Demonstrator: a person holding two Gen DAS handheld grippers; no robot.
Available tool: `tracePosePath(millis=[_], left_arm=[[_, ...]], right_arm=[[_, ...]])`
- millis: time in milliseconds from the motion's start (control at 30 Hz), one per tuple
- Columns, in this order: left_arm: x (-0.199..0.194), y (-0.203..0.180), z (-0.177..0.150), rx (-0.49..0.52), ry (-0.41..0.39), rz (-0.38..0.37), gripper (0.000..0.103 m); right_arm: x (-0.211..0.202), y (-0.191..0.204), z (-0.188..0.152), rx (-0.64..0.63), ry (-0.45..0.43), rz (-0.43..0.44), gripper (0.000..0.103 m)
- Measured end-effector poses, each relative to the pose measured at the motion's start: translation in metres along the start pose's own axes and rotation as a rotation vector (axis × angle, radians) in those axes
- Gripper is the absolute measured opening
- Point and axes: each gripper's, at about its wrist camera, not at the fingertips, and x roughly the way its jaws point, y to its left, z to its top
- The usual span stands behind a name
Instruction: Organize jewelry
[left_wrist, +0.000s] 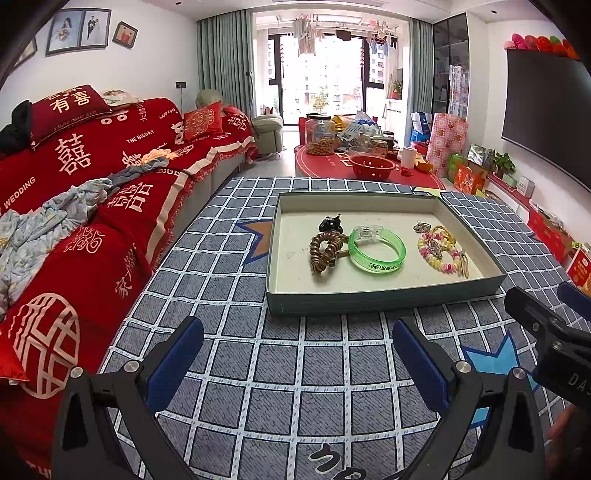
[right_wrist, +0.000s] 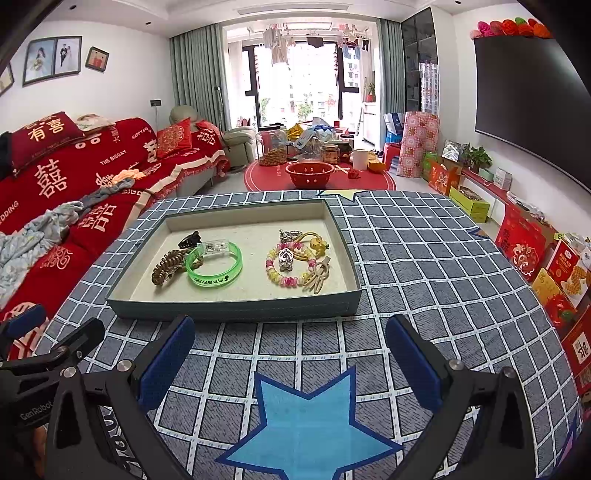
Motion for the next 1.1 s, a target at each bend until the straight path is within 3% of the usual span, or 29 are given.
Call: tracePosePath(millis=[1100], left_arm=[[-0.0004, 0.0024, -0.0031, -0.001, 0.003, 0.0, 0.103]], right_arm=[[-0.0009, 0.0012, -0.0001, 0.001, 0.0, 0.001, 0.103]])
